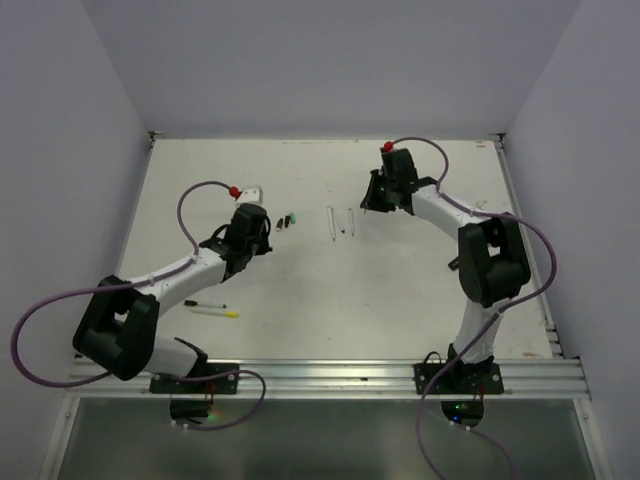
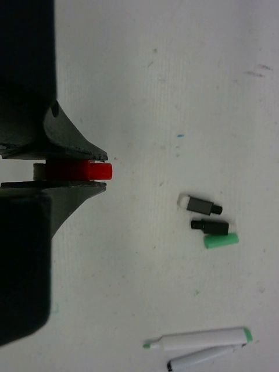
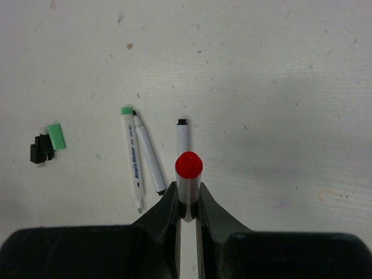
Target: Open the pen caps
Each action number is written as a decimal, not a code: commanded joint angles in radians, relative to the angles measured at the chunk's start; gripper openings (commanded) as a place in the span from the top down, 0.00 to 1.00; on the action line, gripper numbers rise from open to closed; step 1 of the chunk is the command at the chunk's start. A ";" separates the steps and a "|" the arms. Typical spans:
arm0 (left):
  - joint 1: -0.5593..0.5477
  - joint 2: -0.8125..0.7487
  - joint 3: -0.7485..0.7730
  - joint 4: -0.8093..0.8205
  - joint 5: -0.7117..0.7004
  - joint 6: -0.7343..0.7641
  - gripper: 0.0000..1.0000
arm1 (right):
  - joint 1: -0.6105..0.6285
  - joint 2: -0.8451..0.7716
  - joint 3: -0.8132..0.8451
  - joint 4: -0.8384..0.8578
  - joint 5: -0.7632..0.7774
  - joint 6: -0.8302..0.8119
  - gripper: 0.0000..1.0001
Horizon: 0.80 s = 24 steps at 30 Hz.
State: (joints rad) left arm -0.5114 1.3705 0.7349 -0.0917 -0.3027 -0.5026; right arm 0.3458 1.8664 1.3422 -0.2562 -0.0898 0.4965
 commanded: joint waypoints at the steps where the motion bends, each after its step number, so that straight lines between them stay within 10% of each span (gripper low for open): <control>1: 0.048 0.071 0.066 0.049 -0.069 0.016 1.00 | -0.004 0.034 0.028 -0.048 -0.011 -0.055 1.00; 14: 0.122 0.381 0.231 0.141 0.043 0.079 0.99 | -0.004 0.119 0.049 -0.044 -0.042 -0.065 1.00; 24: 0.140 0.421 0.259 0.145 0.062 0.078 0.72 | -0.004 0.177 0.083 -0.046 -0.096 -0.073 0.96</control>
State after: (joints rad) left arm -0.3813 1.7817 0.9585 0.0029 -0.2459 -0.4408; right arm 0.3458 2.0335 1.3754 -0.3027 -0.1501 0.4435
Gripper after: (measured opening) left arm 0.267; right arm 0.121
